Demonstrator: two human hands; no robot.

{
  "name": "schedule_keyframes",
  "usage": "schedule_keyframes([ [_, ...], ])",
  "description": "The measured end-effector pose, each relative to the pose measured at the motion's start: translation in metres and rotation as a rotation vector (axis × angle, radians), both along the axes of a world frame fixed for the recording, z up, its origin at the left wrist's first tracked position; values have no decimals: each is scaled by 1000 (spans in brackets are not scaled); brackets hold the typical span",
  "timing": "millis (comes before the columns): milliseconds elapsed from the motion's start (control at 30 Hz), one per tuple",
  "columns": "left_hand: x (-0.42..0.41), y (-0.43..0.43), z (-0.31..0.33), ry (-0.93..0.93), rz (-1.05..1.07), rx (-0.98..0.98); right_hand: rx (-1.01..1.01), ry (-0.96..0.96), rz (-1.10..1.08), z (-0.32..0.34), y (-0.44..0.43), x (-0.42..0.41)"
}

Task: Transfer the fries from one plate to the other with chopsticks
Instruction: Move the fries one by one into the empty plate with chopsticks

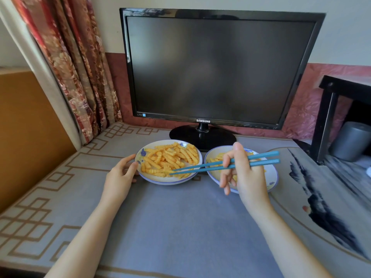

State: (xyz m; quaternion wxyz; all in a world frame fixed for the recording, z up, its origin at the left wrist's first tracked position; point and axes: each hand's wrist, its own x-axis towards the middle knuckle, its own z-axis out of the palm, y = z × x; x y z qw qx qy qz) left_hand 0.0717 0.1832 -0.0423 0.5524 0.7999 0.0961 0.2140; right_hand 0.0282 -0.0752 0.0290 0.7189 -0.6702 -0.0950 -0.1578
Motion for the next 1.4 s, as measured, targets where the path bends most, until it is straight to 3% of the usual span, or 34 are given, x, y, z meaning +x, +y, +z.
schedule_keyframes([
  [400,3,2,-3,7,-11,-18,12,-123,-384,26,-61,1],
  [667,6,4,-7,18,-3,0,-36,-110,-447,12,-85,6],
  [1000,4,4,-6,19,-5,5,-25,-158,-366,15,-73,-1],
  [1400,0,1,-1,24,4,3,-89,-38,69,-10,-13,-1],
])
